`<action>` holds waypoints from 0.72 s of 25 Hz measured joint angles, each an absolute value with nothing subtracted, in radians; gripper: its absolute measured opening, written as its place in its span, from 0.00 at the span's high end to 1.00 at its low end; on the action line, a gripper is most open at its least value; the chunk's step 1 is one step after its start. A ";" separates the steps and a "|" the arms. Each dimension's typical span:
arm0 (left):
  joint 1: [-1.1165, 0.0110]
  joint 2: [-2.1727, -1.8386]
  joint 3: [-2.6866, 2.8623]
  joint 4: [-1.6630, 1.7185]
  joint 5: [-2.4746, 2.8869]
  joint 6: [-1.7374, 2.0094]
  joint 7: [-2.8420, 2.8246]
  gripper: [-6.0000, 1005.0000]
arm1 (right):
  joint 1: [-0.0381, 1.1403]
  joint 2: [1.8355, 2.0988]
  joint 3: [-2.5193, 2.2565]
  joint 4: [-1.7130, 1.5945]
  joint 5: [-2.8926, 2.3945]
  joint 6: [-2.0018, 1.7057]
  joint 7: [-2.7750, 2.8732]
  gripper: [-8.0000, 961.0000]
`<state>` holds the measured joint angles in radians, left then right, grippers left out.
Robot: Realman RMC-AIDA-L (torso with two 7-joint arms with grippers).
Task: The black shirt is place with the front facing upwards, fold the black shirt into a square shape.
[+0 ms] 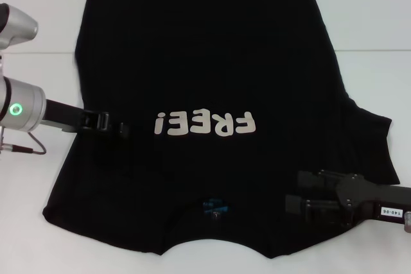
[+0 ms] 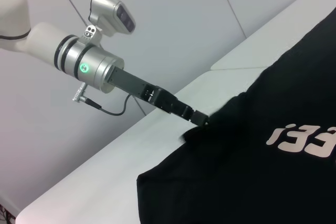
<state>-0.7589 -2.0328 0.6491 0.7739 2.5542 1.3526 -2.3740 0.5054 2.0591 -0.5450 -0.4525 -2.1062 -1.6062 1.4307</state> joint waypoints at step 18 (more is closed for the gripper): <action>-0.729 -2.039 0.617 0.751 2.314 1.386 -2.228 0.52 | 0.486 2.053 -0.482 -0.453 -2.106 -1.659 1.419 0.03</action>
